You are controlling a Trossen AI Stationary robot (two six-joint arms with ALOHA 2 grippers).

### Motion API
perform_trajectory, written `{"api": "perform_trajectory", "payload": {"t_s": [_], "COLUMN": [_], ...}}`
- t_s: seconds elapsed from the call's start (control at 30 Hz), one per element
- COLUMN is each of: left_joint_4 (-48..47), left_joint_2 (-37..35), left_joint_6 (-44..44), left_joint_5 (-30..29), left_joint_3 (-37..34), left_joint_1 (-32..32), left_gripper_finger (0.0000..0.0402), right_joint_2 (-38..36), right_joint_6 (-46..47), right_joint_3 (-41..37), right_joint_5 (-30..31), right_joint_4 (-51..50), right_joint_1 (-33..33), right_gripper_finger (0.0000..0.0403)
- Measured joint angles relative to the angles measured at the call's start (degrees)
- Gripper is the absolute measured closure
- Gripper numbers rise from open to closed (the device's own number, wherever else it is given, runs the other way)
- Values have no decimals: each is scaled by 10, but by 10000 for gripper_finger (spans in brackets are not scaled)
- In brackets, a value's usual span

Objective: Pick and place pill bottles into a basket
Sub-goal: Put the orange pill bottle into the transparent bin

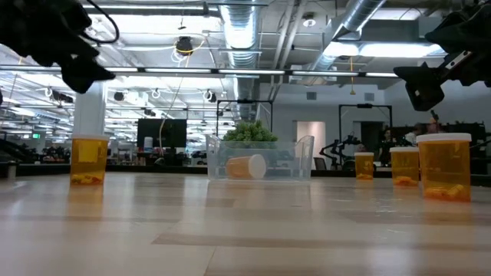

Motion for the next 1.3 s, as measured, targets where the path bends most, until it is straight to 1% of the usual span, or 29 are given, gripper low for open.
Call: {"api": "perform_trajectory", "payload": {"t_s": [0.17, 0.33, 0.6, 0.83, 1.13, 1.3], "left_joint_4": [-13, -13, -24, -26, -24, -21], "left_joint_2": [92, 154, 165, 173, 245, 268], "left_joint_6": [-8, -19, -74, -72, -70, -70], "left_joint_5": [-62, -66, -62, -70, -62, -62], "left_joint_3": [0, 0, 0, 0, 0, 0], "left_joint_1": [-39, -75, -115, -120, -120, -120], "left_gripper_finger": [152, 152, 152, 152, 152, 152], "right_joint_2": [0, 0, 0, 0, 0, 0], "right_joint_6": [0, 0, 0, 0, 0, 0], "right_joint_3": [0, 0, 0, 0, 0, 0], "right_joint_5": [0, 0, 0, 0, 0, 0], "right_joint_4": [0, 0, 0, 0, 0, 0], "right_joint_1": [0, 0, 0, 0, 0, 0], "right_gripper_finger": [117, 117, 117, 117, 117, 117]}}
